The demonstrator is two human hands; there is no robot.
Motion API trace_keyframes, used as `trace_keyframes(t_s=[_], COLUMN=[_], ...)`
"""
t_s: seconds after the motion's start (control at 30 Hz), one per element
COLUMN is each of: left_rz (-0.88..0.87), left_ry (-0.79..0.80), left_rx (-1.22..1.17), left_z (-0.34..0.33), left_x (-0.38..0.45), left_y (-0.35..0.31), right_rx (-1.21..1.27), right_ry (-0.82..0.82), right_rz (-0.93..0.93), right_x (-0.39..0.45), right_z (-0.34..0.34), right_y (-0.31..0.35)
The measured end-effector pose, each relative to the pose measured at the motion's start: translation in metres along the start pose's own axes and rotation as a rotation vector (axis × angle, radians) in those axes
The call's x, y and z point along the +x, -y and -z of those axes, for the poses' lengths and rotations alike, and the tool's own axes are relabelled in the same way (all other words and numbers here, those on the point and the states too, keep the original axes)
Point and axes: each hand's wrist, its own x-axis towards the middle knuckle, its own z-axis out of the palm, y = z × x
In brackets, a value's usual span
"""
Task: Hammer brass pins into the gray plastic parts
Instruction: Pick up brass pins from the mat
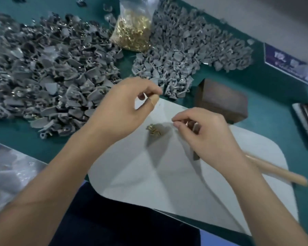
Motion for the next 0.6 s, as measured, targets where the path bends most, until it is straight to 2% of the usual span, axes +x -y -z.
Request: trace_keyframes(t_s=[0.17,0.33,0.47,0.6], left_rz=[-0.005,-0.042,-0.039,-0.037], left_ry=[0.04,0.05,0.096,0.139], left_rx=[-0.006,0.013,0.04,0.155], left_z=[-0.014,-0.013,-0.019,-0.03], left_x=[0.002,0.011,0.027,0.05], left_y=[-0.004,-0.007,-0.015,-0.022], right_rx=[0.001,-0.118,-0.247,-0.364], right_ry=[0.056,0.058,0.127,0.221], right_rz=[0.019,0.054,-0.026,-0.021], right_x=[-0.015,-0.013,-0.008,-0.001], right_z=[-0.014,-0.027,-0.027,-0.025], right_y=[0.005,0.018,0.024,0.026])
